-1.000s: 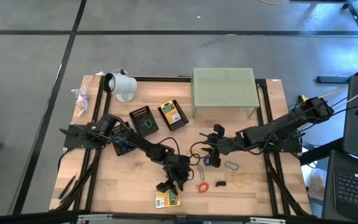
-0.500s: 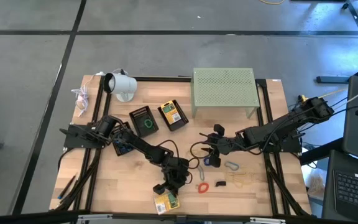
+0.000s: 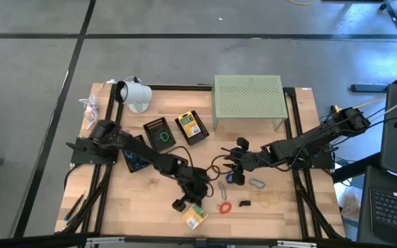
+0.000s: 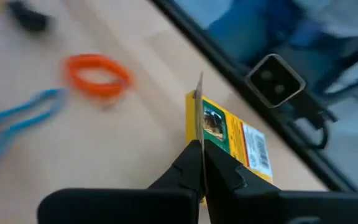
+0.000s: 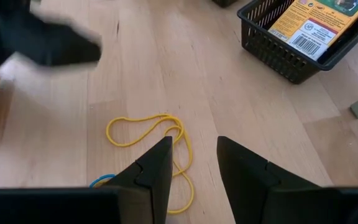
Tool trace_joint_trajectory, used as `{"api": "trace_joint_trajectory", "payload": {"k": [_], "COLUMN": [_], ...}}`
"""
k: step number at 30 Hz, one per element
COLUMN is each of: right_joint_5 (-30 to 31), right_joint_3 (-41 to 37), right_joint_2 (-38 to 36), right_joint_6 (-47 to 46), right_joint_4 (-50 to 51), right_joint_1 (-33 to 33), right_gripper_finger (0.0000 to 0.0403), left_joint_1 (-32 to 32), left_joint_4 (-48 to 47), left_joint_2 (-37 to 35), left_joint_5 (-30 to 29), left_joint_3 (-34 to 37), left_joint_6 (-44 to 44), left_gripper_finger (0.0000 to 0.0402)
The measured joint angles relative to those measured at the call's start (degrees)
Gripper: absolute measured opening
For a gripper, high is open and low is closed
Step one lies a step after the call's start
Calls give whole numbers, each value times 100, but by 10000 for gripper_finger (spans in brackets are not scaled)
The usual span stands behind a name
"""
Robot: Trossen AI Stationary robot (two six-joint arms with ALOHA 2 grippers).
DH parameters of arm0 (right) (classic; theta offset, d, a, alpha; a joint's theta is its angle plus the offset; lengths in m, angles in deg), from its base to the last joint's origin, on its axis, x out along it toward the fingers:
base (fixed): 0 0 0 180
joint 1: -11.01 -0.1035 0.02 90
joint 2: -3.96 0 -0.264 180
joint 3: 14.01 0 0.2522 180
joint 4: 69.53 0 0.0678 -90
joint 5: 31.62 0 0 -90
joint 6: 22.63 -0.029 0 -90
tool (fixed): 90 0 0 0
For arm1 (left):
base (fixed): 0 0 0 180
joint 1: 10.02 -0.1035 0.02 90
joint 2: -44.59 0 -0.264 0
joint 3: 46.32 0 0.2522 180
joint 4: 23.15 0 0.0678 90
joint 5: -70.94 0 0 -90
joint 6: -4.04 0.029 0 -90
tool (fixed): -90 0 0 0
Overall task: Pick & Place Office Desk Supplies
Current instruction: Put the crayon pack into the right black basket
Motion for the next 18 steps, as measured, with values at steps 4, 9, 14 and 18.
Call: {"api": "trace_joint_trajectory", "payload": {"k": [4, 9, 14, 18], "right_joint_5": [90, 450, 1032, 1474], "right_joint_3": [0, -2, -2, -2], "right_joint_2": [-2, -2, -2, -2], "right_joint_6": [4, 24, 22, 26], "right_joint_4": [-2, 48, 50, 50], "right_joint_1": [0, 0, 0, 7], "right_gripper_finger": [131, 131, 131, 131], "left_joint_1": [43, 201, 394, 488], "left_joint_4": [-461, -670, -604, -615], "left_joint_2": [-594, -1294, -1840, -2133], "left_joint_5": [-1108, -2967, -4843, -5893], "left_joint_3": [-2, -2, -6, -9], "left_joint_6": [65, 268, 46, -224], "left_gripper_finger": [2, 2, 3, 2]}}
